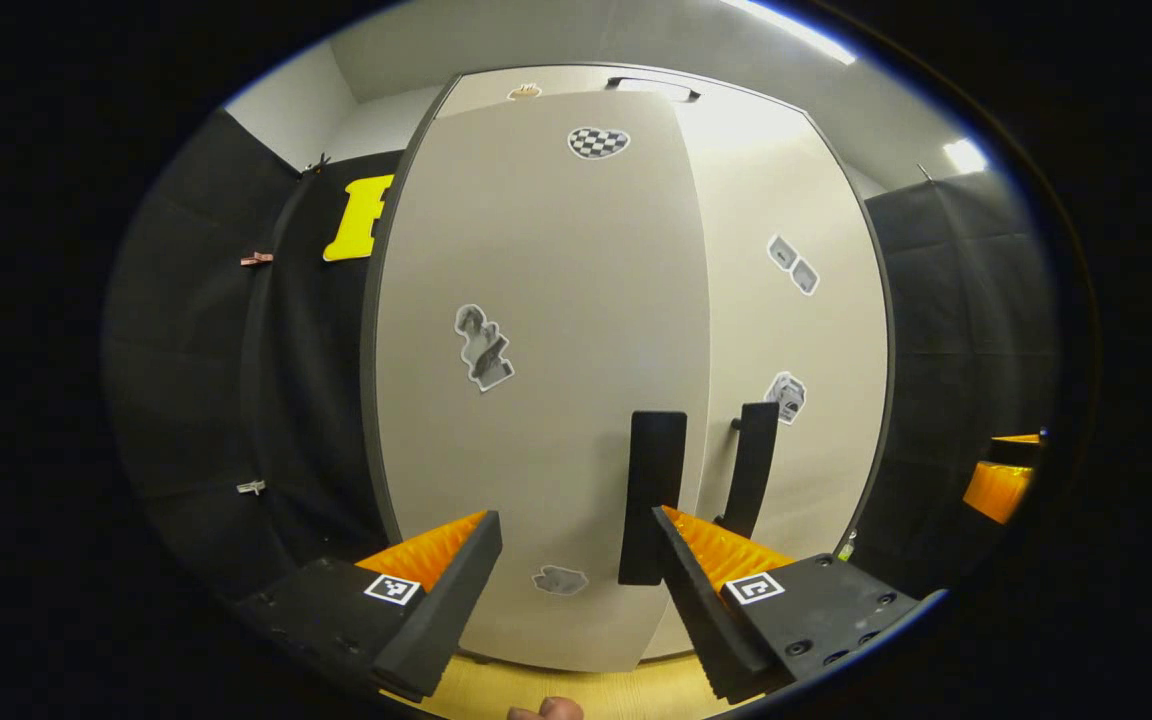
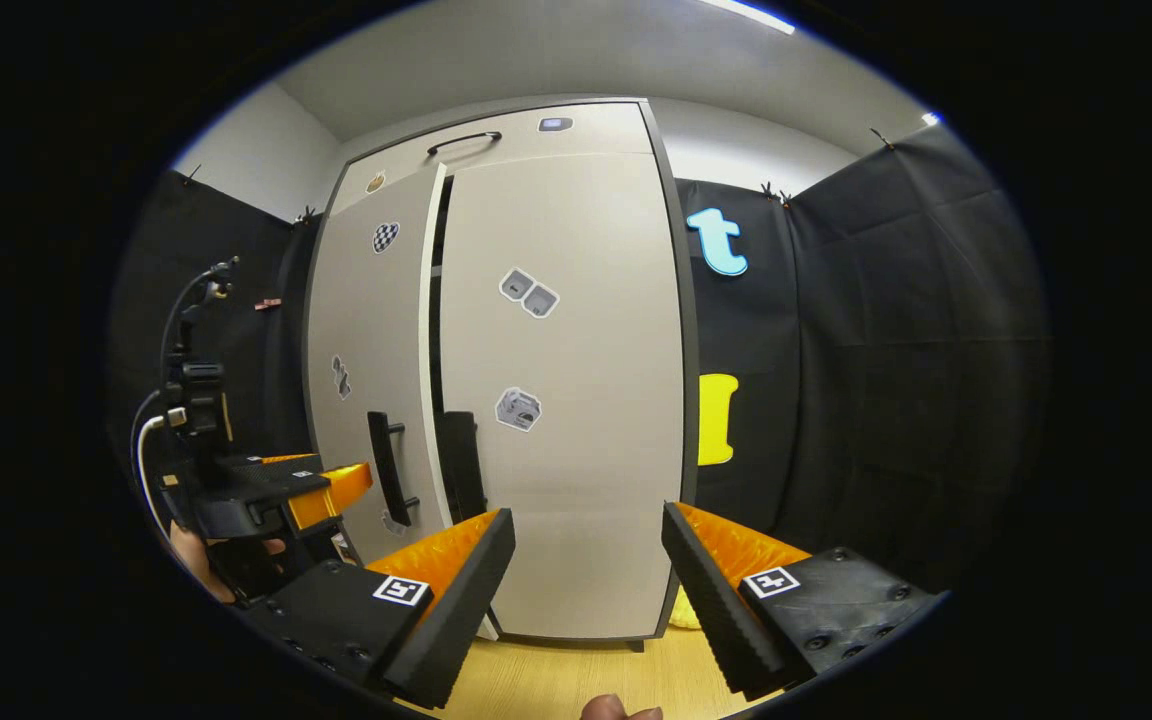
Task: Grab one shoe with the right hand and put it into the shoe cabinet, grab the other shoe with the left hand and put it into the shoe cabinet; then close the right door with the right hand and the left door with the left hand.
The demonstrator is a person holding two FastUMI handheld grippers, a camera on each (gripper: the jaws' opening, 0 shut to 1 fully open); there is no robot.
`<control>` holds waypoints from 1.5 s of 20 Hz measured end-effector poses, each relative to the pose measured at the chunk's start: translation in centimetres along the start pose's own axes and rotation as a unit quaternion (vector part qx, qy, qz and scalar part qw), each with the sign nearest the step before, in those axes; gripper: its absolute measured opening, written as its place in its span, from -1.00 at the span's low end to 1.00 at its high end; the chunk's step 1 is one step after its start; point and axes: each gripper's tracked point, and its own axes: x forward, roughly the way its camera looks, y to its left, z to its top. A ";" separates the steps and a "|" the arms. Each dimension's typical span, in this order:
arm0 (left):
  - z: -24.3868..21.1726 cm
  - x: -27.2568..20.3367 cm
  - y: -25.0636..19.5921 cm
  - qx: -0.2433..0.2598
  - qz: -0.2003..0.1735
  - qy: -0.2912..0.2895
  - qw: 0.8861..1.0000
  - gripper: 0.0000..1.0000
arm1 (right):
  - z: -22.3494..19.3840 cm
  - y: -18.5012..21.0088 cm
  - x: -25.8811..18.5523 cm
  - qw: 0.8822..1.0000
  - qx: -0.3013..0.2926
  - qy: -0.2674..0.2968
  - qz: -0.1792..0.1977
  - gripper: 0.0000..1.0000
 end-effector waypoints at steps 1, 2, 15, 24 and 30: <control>0.1 -0.7 0.1 0.001 0.000 -0.001 1.000 0.89 | 0.1 0.1 -0.2 1.000 0.000 0.000 0.002 0.95; 0.3 -1.4 0.2 -0.001 -0.002 -0.002 1.000 0.89 | 0.2 0.4 -0.3 1.000 0.001 -0.001 0.004 0.95; 1.5 -11.1 1.8 0.000 -0.004 -0.016 1.000 0.90 | 1.3 2.3 -3.0 1.000 -0.001 -0.009 0.018 0.96; 0.3 -13.8 1.7 -0.012 -0.001 -0.005 1.000 0.90 | 1.2 2.8 -4.2 1.000 0.003 -0.009 0.023 0.96; 0.3 -14.0 1.1 -0.005 -0.003 -0.006 1.000 0.90 | 1.3 2.7 -4.4 1.000 0.007 -0.007 0.026 0.96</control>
